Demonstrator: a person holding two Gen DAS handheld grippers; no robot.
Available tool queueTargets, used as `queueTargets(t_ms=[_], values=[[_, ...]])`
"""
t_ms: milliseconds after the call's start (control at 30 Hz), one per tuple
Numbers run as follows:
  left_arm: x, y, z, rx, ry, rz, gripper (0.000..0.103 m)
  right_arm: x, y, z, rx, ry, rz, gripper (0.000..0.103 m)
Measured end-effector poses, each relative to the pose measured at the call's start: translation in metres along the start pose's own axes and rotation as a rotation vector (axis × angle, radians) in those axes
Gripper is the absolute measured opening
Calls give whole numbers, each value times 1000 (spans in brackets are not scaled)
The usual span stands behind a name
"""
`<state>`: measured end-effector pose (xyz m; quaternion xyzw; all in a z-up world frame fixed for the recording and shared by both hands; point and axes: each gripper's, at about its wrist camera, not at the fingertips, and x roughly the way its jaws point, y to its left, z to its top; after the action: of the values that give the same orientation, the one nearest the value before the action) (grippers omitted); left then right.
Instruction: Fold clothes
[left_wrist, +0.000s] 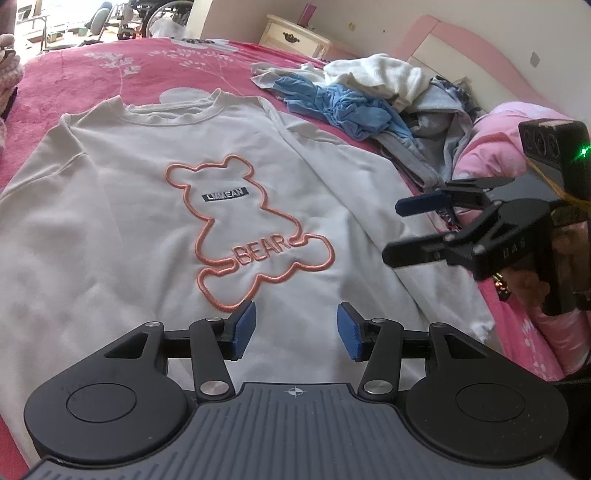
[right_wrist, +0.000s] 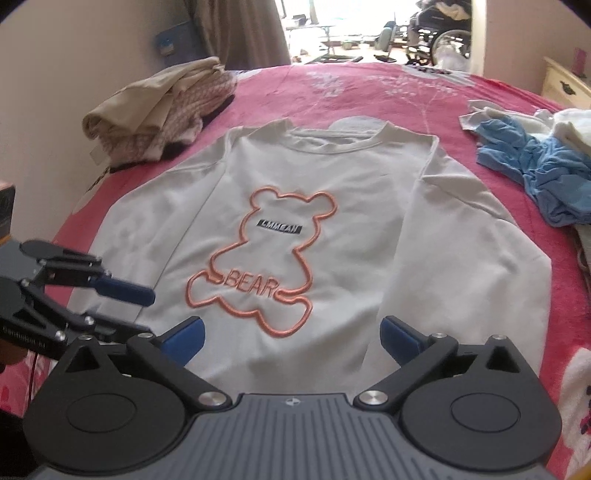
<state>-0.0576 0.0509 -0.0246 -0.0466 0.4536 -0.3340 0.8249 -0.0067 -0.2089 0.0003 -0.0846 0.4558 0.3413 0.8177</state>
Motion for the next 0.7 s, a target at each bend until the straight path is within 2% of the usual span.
queueTargets(t_ms=[200,467,700], values=[[-1,1,0,-5,-4,7,50,-4,4,1,-3,-58,-67,103],[1,4,-1,-13,-4,11,52,-10,4,3,-8,-121,-96,103],[1,4,-1,-14,-6,17,52,-14,3,6,-14,-159,-67,103]])
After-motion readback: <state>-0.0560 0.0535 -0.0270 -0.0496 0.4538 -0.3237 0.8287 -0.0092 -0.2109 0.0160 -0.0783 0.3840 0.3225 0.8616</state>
